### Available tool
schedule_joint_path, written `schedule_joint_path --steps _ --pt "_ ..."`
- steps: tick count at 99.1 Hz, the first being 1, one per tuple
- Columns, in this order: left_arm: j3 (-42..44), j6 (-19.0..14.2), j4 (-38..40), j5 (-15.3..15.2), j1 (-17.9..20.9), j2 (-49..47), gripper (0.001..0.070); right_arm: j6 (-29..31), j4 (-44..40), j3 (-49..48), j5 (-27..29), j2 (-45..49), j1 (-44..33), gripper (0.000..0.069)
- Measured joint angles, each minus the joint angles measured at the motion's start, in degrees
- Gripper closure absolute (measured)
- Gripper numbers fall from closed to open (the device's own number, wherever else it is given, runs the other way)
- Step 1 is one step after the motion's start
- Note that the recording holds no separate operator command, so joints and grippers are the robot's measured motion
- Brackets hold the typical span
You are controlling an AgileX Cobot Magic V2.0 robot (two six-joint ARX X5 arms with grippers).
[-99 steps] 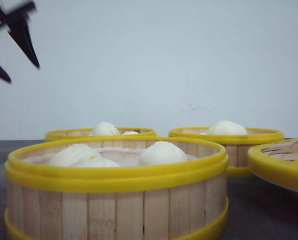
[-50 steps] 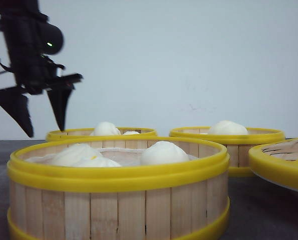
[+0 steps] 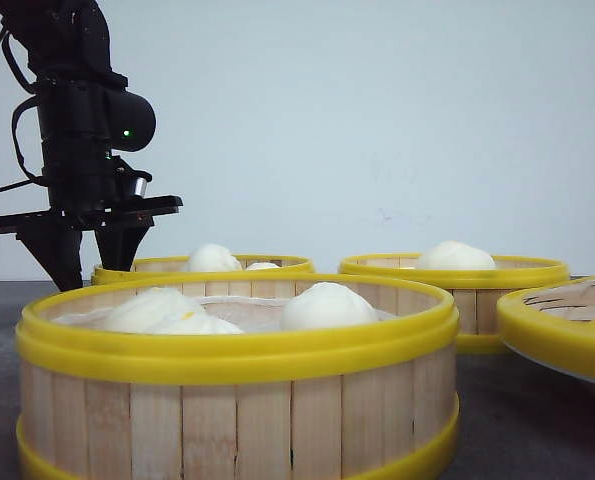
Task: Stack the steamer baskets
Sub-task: 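Lower the left gripper onto the rim of the farther steamer basket and grasp, then lift the basket with the left gripper and set it onto the nearer basket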
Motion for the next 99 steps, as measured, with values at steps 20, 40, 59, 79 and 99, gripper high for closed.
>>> schedule_joint_path --steps 20,40,59,79,99 --pt "0.3 -1.6 1.6 0.1 0.0 0.0 0.0652 0.0 -3.1 0.0 0.0 0.0 0.0 0.0681" --pt "3.8 -1.4 0.2 -0.9 0.0 1.0 0.0676 0.0 -4.5 0.0 0.0 0.0 0.0 0.0681" --pt "12.7 -0.4 -5.7 -0.7 0.7 1.2 0.0681 0.0 -4.5 0.0 0.0 0.0 0.0 0.0681" --pt "25.7 1.8 -14.0 3.4 1.7 1.2 0.0683 0.0 -4.5 0.0 0.0 0.0 0.0 0.0681" --pt "30.3 4.5 -21.6 4.8 1.6 0.9 0.0685 0.0 -4.5 0.0 0.0 0.0 0.0 0.0681"
